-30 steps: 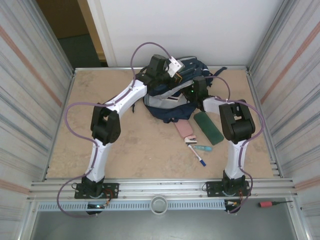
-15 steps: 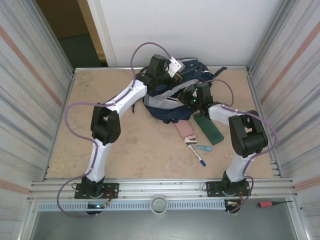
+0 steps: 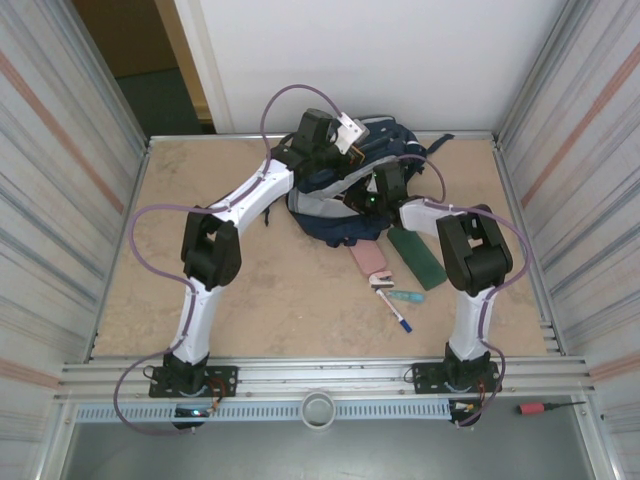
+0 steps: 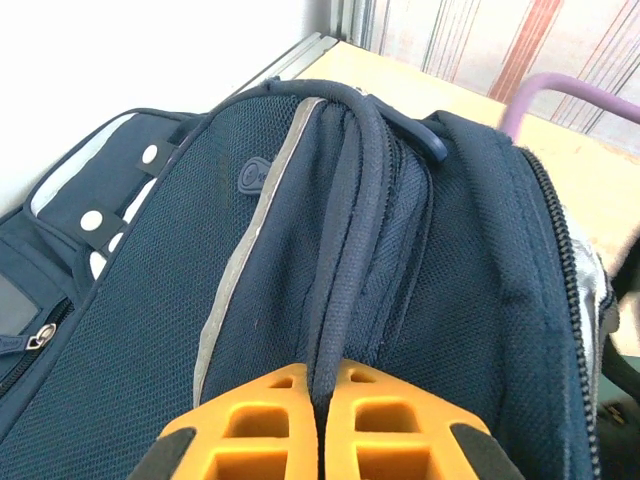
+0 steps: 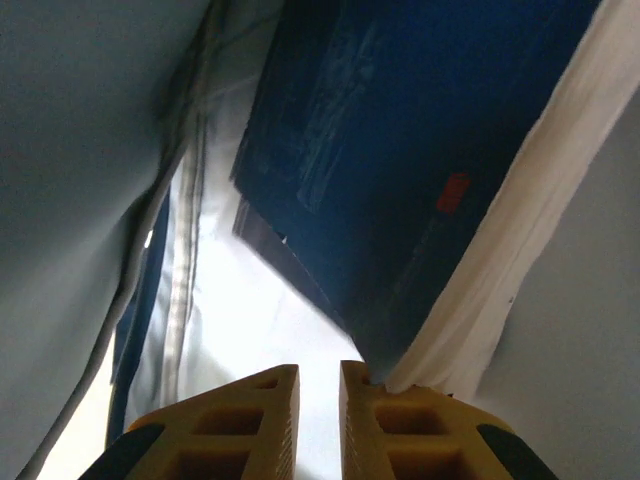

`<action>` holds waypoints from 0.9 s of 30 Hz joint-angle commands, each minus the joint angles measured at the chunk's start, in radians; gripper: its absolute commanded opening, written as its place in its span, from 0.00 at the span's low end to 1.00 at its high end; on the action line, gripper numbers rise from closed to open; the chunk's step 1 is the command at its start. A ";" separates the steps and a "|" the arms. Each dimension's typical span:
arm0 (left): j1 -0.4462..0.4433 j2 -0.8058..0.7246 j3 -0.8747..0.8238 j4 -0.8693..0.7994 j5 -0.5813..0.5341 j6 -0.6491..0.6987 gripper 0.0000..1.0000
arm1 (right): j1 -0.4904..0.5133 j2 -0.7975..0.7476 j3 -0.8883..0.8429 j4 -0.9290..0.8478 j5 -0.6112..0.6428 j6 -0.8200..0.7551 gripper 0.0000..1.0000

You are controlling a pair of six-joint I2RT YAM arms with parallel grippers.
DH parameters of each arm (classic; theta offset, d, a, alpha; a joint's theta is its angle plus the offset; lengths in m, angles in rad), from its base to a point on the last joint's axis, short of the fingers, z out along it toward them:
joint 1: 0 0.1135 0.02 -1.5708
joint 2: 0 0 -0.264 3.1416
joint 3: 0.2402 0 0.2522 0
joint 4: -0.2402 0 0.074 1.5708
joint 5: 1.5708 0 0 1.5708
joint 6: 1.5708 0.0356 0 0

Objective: Pack the student bag

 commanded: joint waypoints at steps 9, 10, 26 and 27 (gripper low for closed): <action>-0.012 -0.086 -0.027 0.086 0.041 -0.048 0.00 | -0.114 -0.229 -0.171 -0.015 -0.115 -0.045 0.34; -0.014 -0.081 -0.028 0.091 0.038 -0.058 0.00 | -0.122 -0.270 -0.218 -0.048 -0.102 -0.062 0.37; -0.039 -0.073 -0.018 0.071 0.009 -0.087 0.00 | -0.242 -0.241 -0.182 -0.085 -0.120 -0.075 0.51; -0.040 -0.081 -0.021 0.063 0.001 -0.088 0.00 | -0.250 -0.216 -0.151 -0.090 -0.128 -0.073 0.41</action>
